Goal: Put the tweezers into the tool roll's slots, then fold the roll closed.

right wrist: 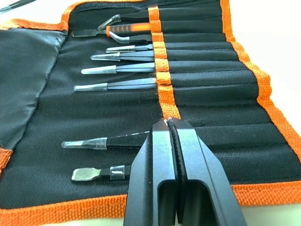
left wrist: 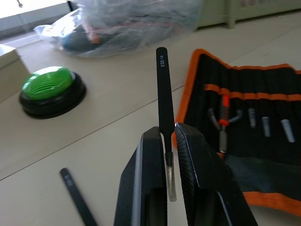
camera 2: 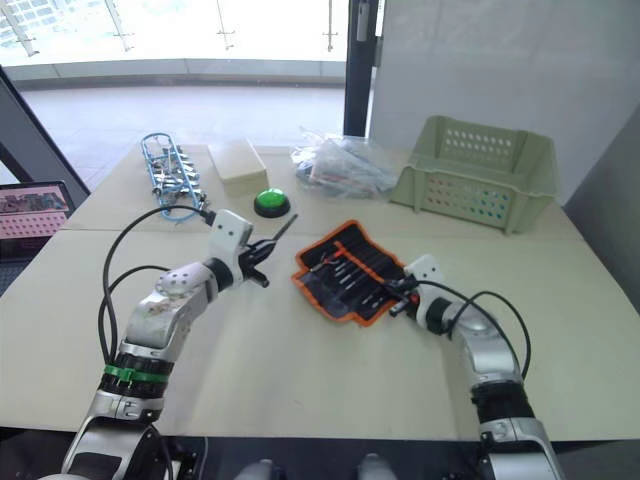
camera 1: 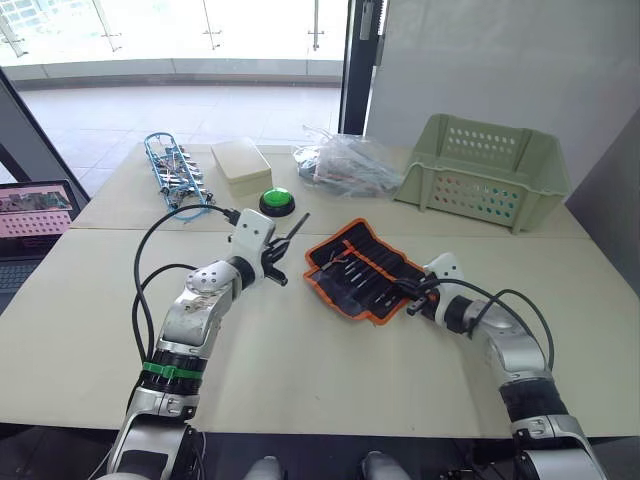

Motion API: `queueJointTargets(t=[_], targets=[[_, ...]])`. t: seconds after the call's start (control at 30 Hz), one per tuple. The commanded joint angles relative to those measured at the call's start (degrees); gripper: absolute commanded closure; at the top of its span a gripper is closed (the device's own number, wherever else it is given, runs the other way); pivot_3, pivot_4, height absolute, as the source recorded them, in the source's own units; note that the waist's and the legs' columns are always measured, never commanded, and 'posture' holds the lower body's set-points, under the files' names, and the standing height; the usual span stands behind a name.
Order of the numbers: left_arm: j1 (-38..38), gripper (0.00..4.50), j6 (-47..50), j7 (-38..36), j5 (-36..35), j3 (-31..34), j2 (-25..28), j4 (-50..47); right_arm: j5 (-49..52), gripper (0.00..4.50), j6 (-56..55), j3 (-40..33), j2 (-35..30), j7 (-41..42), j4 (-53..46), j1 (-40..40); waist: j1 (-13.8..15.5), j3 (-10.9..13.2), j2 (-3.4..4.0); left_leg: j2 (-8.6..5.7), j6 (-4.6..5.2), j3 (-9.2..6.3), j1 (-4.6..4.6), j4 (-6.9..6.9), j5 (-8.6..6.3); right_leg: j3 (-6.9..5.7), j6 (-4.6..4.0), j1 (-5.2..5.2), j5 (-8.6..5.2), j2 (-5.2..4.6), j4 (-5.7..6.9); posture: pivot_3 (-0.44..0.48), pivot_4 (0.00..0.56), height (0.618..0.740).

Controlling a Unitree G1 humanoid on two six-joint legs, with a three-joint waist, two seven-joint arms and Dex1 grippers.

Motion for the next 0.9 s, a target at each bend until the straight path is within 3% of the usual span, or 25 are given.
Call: queueJointTargets(t=[0.03,0.33,0.6,0.9], targets=[[-2.48,4.48,4.14,-5.14,-3.15,-2.59,-0.02,-4.89,-0.88,4.50,-0.08,-0.12,0.22,-1.12,1.30,0.17,-0.24,0.00,0.00,0.00,0.00,0.00,0.01,0.00,0.00,0.00,0.00,0.01,0.00,0.00,0.00,0.000,0.150,0.740],[-1.28,4.48,9.47,-8.08,-1.99,-9.01,1.60,-7.28,-0.66,4.50,0.42,0.20,1.08,-2.05,-0.92,2.79,-0.50,0.00,0.01,0.02,0.01,-0.01,0.05,0.00,0.00,0.00,0.00,0.04,0.00,0.02,0.03,0.000,0.150,0.740],[1.74,4.48,11.99,-8.28,-2.39,-9.69,3.06,-9.72,0.06,4.50,2.20,0.06,1.29,-3.29,-4.95,5.44,-0.34,0.00,0.01,0.01,0.01,-0.02,0.05,0.01,0.00,0.01,0.01,0.06,-0.01,0.01,0.01,0.000,0.150,0.740],[-0.04,4.48,15.73,-5.73,-2.44,-9.95,0.36,-8.78,0.18,4.50,2.72,0.02,1.59,-3.98,-5.61,5.76,-0.40,0.00,0.01,0.01,0.01,-0.02,0.08,0.01,0.00,0.01,0.01,0.09,-0.01,0.02,0.02,0.000,0.150,0.740]])
